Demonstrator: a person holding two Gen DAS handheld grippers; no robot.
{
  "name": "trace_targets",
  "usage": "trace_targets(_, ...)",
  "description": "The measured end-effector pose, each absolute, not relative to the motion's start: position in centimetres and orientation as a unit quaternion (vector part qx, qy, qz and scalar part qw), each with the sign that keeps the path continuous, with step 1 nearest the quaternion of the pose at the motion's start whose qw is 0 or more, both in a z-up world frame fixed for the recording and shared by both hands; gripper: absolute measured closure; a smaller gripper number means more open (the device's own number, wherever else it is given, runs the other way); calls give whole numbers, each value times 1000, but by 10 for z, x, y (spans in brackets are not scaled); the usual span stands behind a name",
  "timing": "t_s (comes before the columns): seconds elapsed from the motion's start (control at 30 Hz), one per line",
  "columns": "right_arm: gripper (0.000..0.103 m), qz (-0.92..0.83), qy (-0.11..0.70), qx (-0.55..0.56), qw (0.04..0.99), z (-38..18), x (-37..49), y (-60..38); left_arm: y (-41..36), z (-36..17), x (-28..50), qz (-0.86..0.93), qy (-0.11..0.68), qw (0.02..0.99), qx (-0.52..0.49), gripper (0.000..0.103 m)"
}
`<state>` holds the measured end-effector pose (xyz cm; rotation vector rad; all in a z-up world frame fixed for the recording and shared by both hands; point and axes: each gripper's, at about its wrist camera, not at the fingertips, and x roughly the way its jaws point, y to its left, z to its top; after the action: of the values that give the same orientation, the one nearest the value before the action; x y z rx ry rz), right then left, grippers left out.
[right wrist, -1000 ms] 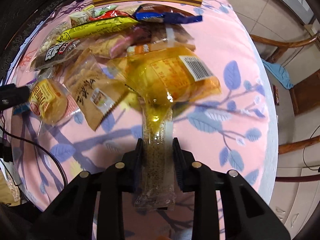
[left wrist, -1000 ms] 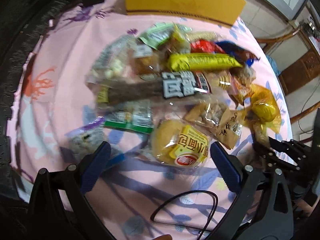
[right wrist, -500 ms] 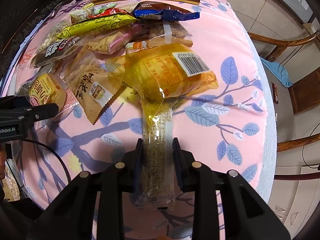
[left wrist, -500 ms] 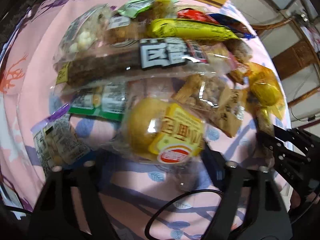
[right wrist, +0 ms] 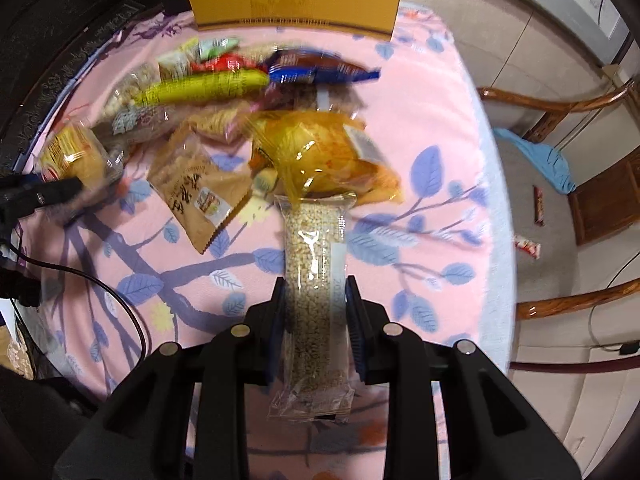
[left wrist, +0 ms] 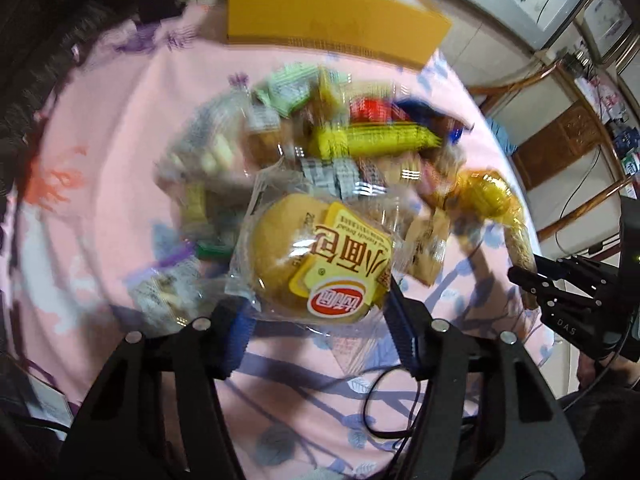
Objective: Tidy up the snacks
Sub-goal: 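Grasp the round bun packet with the left tool while the right tool lifts the grain bar, then carry both packets over the yellow box and open both tools to drop them, then move both open tools back to the snack pile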
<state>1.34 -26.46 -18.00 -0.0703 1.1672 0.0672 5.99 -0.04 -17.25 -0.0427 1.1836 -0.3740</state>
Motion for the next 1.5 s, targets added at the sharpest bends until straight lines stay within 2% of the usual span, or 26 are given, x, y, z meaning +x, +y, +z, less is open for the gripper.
trace_targets(0.27,74,42,459,-28,887,-92,54,-271,-1,-83,94,-196,466,862,-35,42)
trace_targets(0.53,74,47,359,-15,932,-23,152,-262,-28,-40,188,-189,407,892,-60,42)
trace_targets(0.97,74,8,312,41,949,-21,317,-274,-47,-39,346,-161,383,903,-112,42)
trace_targets(1.03,70,6,313,53,948,-24,330,-275,-53,-48,367,-151,390,901,-112,41)
trace_targets(1.07,50,1,319,55,946,-26,338,-275,-54,-54,375,-146,399,898,-114,39)
trace_targets(1.1,26,-16,324,53,945,-25,344,-274,-53,-59,382,-139,413,892,-121,31)
trace_targets(1.13,21,-22,322,52,945,-23,345,-273,-50,-63,387,-131,428,884,-137,25)
trace_targets(1.17,17,-20,314,56,948,-16,343,-274,-47,-62,387,-127,429,882,-148,25)
trace_targets(1.27,16,-11,299,56,953,-4,338,-272,-42,-52,381,-117,403,896,-142,17)
trace_targets(1.4,16,8,310,64,948,-2,324,-269,-35,-50,369,-121,419,887,-153,17)
trace_targets(1.5,16,35,318,83,944,-5,299,-268,-31,-36,332,-127,391,902,-131,16)
